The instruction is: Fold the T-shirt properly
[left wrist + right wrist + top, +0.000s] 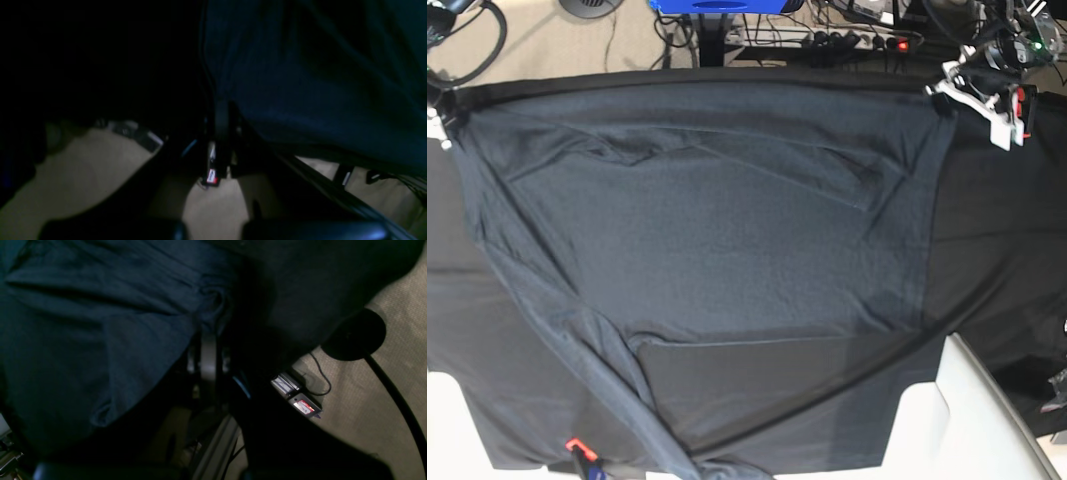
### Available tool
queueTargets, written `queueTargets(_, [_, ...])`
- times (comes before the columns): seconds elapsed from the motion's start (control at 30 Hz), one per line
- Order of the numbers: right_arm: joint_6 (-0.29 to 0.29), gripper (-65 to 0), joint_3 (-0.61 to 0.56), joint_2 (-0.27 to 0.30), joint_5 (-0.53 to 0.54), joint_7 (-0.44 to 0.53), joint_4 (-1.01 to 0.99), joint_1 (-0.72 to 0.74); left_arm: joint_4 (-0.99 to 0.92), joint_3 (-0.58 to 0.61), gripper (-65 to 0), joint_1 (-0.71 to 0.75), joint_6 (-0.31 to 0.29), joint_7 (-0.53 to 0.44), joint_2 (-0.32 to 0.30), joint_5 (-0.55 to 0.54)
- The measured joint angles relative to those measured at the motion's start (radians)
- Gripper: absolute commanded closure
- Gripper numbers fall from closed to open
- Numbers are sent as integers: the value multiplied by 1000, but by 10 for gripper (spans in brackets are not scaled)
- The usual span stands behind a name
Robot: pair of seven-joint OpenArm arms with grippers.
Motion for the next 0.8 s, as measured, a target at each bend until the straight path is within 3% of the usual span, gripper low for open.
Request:
queueTargets(0.43, [0,-9,-2,-1,0,1,0,0,0,0,0,-3,0,-1,0,0])
queueTargets(0.57, [-1,-138,-1,-3,-1,3,0,0,0,0,0,-3,0,-1,0,0])
queueTargets(0.6, [-1,-186,2,-6,-1,11,0,0,0,0,-25,-3,0,-1,0,0])
queueTargets(0.7, [-1,-282,32,-23,-1,8,0,0,0,0,-207,-3,0,-1,0,4])
queueTargets(0.8, [-1,-311,56,-19,-4,8,0,0,0,0,-352,-1,0,-4,0,4])
